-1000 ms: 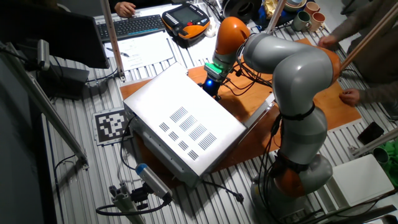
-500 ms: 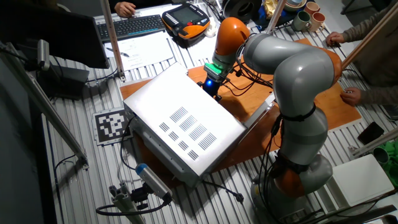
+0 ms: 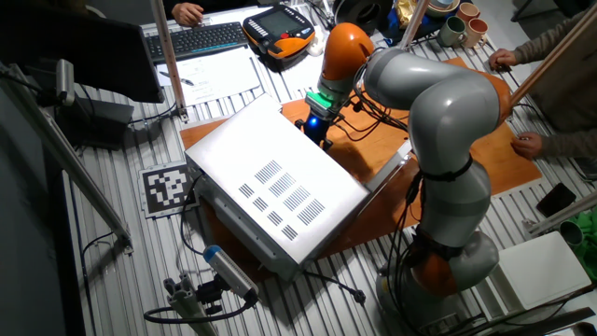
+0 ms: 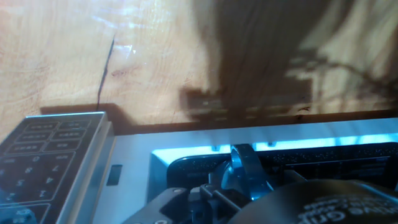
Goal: Put the bowl into the microwave
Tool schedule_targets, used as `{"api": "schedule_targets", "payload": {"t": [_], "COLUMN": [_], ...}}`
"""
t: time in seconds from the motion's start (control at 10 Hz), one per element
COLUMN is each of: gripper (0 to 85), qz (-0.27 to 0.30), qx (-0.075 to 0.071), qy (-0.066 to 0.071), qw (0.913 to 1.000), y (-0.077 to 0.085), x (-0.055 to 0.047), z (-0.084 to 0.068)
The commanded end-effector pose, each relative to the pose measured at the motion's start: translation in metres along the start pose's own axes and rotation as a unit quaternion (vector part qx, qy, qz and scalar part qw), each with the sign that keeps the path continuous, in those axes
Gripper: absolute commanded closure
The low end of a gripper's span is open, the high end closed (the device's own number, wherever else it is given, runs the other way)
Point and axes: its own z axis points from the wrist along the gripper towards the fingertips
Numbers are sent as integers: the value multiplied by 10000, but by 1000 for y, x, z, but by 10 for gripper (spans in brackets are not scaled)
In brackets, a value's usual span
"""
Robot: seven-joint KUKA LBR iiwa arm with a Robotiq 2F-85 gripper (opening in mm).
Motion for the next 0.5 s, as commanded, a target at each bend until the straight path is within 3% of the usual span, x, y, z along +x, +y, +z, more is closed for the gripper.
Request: {"api": "schedule_targets", "payload": {"t": [0.0,0.4], "gripper": [340,340], "qz": [-22,-122], "qx": [-3,3], "qy": [-73,-160], "qw": [10000,9998], "y": [1,6], "x": [-1,-13], "z": [-1,-9]}}
